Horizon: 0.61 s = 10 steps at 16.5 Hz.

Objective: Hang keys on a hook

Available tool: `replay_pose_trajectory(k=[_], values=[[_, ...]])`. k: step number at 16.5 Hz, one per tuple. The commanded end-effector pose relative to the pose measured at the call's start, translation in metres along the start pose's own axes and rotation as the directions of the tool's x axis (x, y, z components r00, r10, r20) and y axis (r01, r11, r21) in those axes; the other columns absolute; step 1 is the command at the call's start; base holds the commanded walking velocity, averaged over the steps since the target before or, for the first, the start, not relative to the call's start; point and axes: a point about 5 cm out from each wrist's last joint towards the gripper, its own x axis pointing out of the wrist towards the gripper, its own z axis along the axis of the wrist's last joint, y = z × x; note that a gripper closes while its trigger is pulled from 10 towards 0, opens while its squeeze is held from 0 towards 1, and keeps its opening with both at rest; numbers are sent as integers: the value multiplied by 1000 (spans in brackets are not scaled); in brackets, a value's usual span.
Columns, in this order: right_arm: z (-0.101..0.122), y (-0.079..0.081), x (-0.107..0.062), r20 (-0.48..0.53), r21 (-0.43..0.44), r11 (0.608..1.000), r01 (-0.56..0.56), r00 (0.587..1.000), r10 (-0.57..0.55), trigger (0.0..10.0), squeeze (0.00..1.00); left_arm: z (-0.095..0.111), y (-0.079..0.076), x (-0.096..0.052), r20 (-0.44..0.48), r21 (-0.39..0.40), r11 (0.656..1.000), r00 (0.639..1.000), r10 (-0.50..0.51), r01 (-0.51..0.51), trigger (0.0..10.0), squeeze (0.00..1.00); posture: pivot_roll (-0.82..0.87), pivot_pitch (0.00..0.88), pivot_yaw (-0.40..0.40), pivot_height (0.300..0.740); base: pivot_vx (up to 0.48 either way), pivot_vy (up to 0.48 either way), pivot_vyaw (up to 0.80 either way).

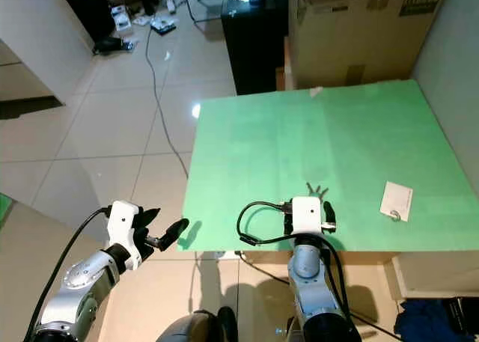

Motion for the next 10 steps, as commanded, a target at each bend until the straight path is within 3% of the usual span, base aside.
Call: replay_pose_trajectory(k=[1, 10], values=[[-3, 5, -5, -19, 13, 1000, -4, 1000, 4, 10000, 0, -4, 6, -7, -22, -1, 1000, 1000, 21, -21, 10000, 0, 4, 220, 235, 740, 0, 0, 0], [-4, -11, 1, -10, -13, 999, 42, 999, -42, 10000, 0, -3, 6, -9, -22, 0, 1000, 1000, 16, -16, 10000, 0, 6, 220, 236, 740, 0, 0, 0]])
